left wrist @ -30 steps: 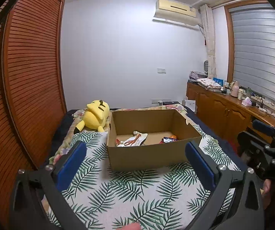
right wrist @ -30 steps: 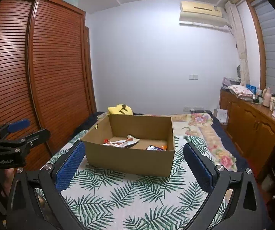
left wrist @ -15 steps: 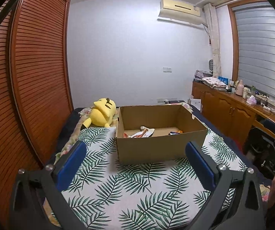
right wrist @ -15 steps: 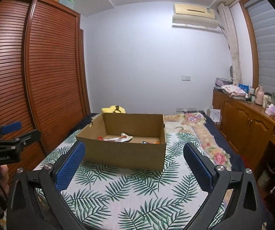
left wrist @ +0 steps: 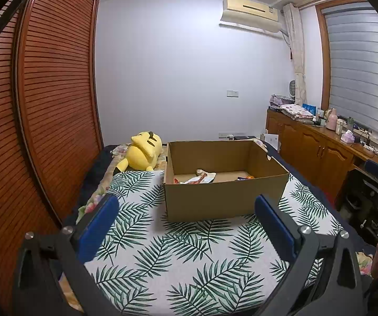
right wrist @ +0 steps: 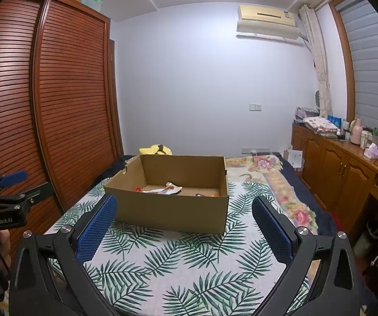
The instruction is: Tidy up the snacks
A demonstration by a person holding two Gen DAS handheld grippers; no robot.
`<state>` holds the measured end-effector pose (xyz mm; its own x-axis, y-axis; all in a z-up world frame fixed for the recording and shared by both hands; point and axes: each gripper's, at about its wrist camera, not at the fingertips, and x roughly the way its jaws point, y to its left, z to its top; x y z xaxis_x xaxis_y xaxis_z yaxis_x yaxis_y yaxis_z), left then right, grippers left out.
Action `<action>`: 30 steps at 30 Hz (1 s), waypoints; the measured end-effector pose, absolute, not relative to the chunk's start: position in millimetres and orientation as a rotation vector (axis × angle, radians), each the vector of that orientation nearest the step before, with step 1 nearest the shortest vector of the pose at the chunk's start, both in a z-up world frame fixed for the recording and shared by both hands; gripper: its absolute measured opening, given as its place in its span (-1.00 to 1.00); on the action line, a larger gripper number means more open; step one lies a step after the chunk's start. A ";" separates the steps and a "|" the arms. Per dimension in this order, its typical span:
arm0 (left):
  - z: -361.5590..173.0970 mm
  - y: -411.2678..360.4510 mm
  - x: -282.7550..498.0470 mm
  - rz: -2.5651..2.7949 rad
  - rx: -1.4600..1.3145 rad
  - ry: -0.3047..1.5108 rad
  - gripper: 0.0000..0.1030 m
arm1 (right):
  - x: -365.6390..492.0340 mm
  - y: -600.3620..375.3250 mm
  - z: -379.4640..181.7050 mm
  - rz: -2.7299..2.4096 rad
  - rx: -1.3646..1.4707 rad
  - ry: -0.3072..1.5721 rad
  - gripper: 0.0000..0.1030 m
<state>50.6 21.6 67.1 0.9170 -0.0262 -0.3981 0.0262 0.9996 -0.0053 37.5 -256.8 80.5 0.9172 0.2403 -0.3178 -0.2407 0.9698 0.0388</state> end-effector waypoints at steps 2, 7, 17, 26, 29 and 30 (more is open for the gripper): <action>67.2 21.8 50.4 -0.027 -0.002 0.409 1.00 | 37.4 -256.7 80.7 0.249 -0.001 0.327 1.00; 66.9 22.0 50.6 -0.028 0.000 0.409 1.00 | 37.2 -256.7 80.6 0.248 -0.003 0.326 1.00; 67.7 22.1 49.2 -0.026 0.002 0.404 1.00 | 36.9 -255.9 81.5 0.249 0.002 0.330 1.00; 69.8 22.6 47.9 -0.025 0.004 0.400 1.00 | 36.9 -255.4 82.0 0.247 0.002 0.327 1.00; 70.0 22.8 47.6 -0.024 0.003 0.399 1.00 | 36.9 -255.4 81.7 0.248 0.002 0.328 1.00; 70.0 22.7 47.7 -0.025 0.002 0.399 1.00 | 36.9 -255.3 81.7 0.247 0.001 0.327 1.00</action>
<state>47.7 22.7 70.0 0.9212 -0.0238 -0.3885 0.0247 0.9997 -0.0029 36.9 -255.3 81.7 0.9170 0.2406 -0.3182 -0.2402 0.9698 0.0411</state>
